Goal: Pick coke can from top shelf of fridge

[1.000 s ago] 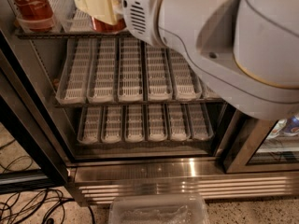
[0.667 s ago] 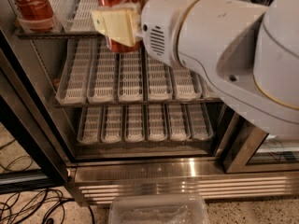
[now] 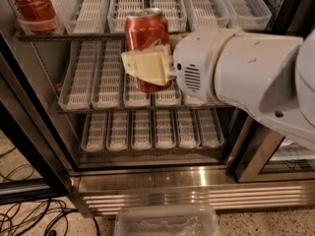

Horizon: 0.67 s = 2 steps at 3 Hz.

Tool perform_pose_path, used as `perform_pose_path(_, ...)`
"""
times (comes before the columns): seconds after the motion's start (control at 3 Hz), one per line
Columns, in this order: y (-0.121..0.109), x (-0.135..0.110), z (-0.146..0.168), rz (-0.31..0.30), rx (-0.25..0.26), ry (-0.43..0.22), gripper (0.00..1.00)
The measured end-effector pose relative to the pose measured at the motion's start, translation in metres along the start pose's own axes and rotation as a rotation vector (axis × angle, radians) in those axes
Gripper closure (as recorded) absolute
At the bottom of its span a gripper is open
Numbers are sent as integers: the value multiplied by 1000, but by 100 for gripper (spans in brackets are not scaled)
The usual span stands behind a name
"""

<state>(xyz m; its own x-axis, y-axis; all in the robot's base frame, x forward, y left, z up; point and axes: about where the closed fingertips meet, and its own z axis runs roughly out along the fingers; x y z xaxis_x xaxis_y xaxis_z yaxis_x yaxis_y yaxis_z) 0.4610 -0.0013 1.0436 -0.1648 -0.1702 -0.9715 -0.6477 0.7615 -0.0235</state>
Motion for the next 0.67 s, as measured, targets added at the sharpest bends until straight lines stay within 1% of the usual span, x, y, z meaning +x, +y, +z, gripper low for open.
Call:
perform_pose_path(0.33,5,2,-5,-16,-23,43,100)
perform_pose_path(0.67,5,2,-5,-17,-23,44,100)
